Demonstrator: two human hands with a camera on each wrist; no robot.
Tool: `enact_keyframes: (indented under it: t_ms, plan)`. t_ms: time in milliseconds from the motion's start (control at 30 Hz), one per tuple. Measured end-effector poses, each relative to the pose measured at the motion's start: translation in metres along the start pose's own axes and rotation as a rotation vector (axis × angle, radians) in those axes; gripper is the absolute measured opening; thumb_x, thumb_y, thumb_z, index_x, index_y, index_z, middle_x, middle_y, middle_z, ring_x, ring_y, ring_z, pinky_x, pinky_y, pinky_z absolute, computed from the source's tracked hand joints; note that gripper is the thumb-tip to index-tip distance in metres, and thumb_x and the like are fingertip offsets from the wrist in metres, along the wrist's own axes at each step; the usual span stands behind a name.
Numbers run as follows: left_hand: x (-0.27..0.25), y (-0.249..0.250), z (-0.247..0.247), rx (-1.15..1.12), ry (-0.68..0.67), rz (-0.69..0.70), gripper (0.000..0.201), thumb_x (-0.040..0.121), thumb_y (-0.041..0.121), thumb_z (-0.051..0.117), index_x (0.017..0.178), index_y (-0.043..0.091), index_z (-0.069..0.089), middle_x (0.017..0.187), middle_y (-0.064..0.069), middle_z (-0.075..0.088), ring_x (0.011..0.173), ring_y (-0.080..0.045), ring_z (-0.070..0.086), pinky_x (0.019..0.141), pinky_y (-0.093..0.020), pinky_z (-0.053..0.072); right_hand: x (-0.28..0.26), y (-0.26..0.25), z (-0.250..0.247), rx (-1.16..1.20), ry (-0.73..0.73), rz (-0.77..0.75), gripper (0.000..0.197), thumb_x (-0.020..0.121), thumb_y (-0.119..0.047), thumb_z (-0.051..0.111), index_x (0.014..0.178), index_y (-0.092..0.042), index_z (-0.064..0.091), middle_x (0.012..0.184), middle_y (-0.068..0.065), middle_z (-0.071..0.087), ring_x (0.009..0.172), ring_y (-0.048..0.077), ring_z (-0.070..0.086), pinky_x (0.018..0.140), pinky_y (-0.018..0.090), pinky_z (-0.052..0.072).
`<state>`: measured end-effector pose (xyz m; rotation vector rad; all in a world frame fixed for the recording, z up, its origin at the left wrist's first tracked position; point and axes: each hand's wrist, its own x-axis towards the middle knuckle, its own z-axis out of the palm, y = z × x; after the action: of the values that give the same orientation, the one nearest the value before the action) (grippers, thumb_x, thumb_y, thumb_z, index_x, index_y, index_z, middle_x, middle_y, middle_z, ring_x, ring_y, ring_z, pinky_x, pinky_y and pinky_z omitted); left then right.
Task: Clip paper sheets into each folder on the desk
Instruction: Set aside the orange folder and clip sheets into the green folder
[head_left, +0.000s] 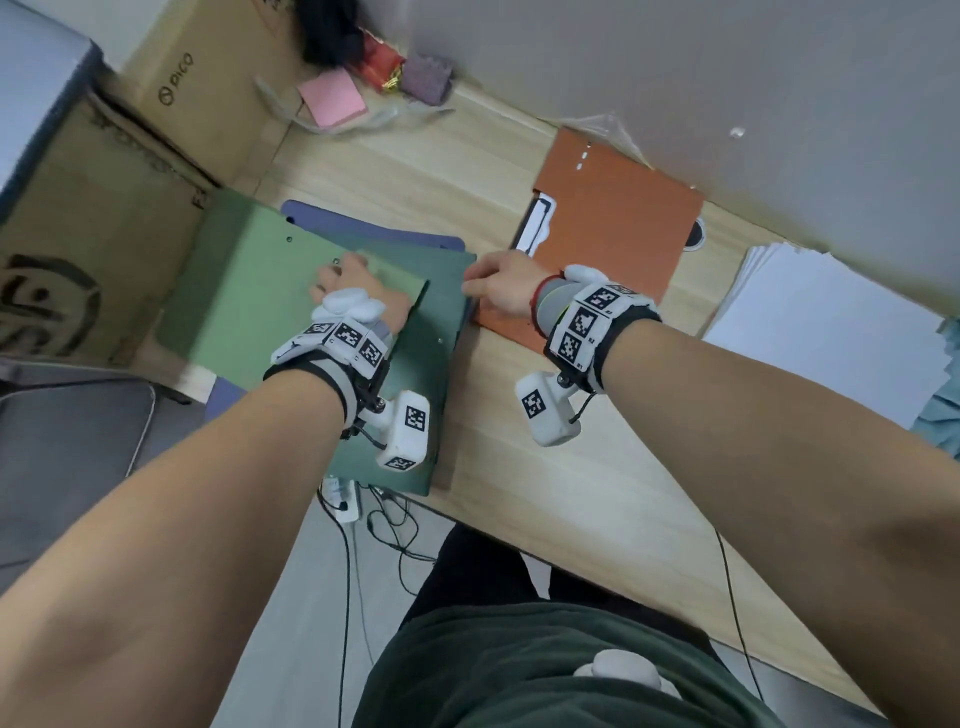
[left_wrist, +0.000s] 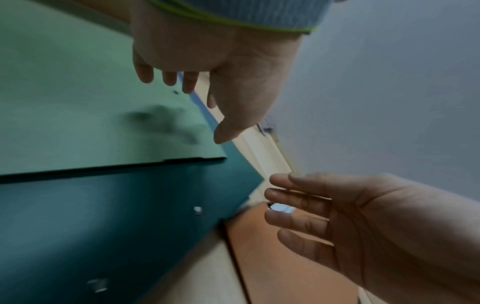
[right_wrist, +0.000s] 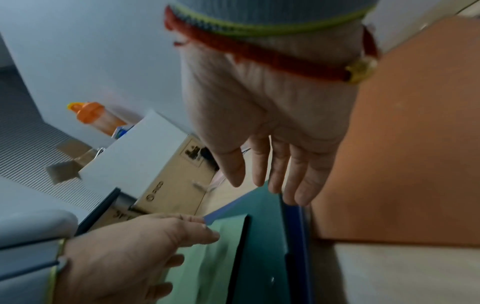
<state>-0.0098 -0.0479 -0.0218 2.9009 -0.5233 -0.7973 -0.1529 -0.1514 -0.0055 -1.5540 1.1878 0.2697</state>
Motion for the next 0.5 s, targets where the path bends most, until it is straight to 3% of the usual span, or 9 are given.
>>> enact_keyframes:
  t_ms: [67,167,200,267,300,333,400,433,500]
  plan:
    - [-0.002,-0.035,0.000,-0.025,-0.019,-0.090,0.066,0.079,0.027,0.067,0.139,0.019,0.041,0.143,-0.014,0.038,0.128,-0.036,0.043,0.106,-0.043,0.038,0.000,-0.005,0.017,-0.091,-0.020,-0.040,0.040,0.091,-0.028,0.064,0.130,-0.019,0.060,0.125,-0.004,0.061,0.108,0.012,0.057,0.097,0.024,0.044]
    - [-0.006,-0.088,0.011,-0.018,-0.133,-0.152,0.086,0.077,0.046,0.067,0.146,0.009,0.032,0.146,-0.024,0.036,0.134,-0.041,0.039,0.109,-0.048,0.035,0.002,-0.013,0.048,-0.133,-0.074,-0.056,0.058,0.093,-0.029,0.062,0.146,-0.014,0.043,0.143,0.004,0.051,0.125,0.019,0.053,0.100,0.026,0.043]
    - [-0.011,-0.098,0.014,-0.019,-0.151,-0.148,0.086,0.073,0.047,0.068,0.144,0.011,0.034,0.138,-0.024,0.042,0.128,-0.041,0.044,0.103,-0.046,0.039,0.002,-0.014,0.055,-0.133,-0.073,-0.044,0.063,0.093,-0.029,0.063,0.149,-0.013,0.037,0.147,0.007,0.047,0.128,0.022,0.051,0.102,0.028,0.043]
    - [-0.020,-0.108,0.015,0.014,-0.135,-0.119,0.068,0.070,0.040,0.068,0.130,0.022,0.040,0.107,-0.015,0.047,0.102,-0.033,0.050,0.077,-0.034,0.045,0.006,-0.015,0.066,-0.119,-0.039,-0.039,0.072,0.092,-0.026,0.064,0.152,-0.012,0.028,0.153,0.009,0.039,0.132,0.025,0.047,0.099,0.026,0.043]
    - [-0.025,-0.111,0.012,0.035,-0.138,-0.101,0.060,0.071,0.038,0.068,0.124,0.027,0.041,0.103,-0.010,0.042,0.094,-0.031,0.048,0.070,-0.030,0.041,0.009,-0.017,0.071,-0.126,-0.021,-0.049,0.076,0.091,-0.025,0.065,0.154,-0.012,0.025,0.155,0.009,0.034,0.134,0.026,0.045,0.098,0.025,0.042]
    - [-0.028,-0.113,0.010,0.050,-0.157,-0.089,0.059,0.071,0.038,0.067,0.123,0.031,0.040,0.107,-0.008,0.039,0.094,-0.031,0.048,0.069,-0.030,0.039,0.011,-0.021,0.075,-0.164,-0.014,-0.055,0.080,0.089,-0.026,0.067,0.154,-0.012,0.023,0.156,0.008,0.032,0.135,0.026,0.044,0.100,0.026,0.041]
    - [-0.031,-0.117,0.008,0.044,-0.185,-0.070,0.065,0.067,0.039,0.067,0.126,0.034,0.041,0.118,-0.009,0.038,0.106,-0.035,0.051,0.080,-0.035,0.041,0.015,-0.028,0.084,-0.257,-0.013,-0.079,0.090,0.077,-0.036,0.071,0.153,-0.016,0.028,0.153,0.007,0.038,0.131,0.027,0.048,0.105,0.035,0.044]
    - [-0.031,-0.118,0.007,0.038,-0.183,-0.058,0.067,0.065,0.041,0.066,0.127,0.034,0.043,0.121,-0.009,0.038,0.109,-0.036,0.052,0.083,-0.037,0.041,0.020,-0.028,0.085,-0.288,-0.007,-0.071,0.092,0.070,-0.040,0.071,0.151,-0.018,0.033,0.147,0.007,0.044,0.126,0.028,0.053,0.102,0.038,0.047]
    - [-0.034,-0.124,0.002,0.050,-0.196,-0.027,0.071,0.066,0.051,0.067,0.129,0.033,0.043,0.124,-0.009,0.042,0.109,-0.035,0.054,0.078,-0.035,0.040,0.020,-0.030,0.090,-0.356,0.016,-0.036,0.082,0.072,-0.043,0.070,0.144,-0.019,0.041,0.134,0.006,0.049,0.115,0.026,0.057,0.093,0.035,0.050]
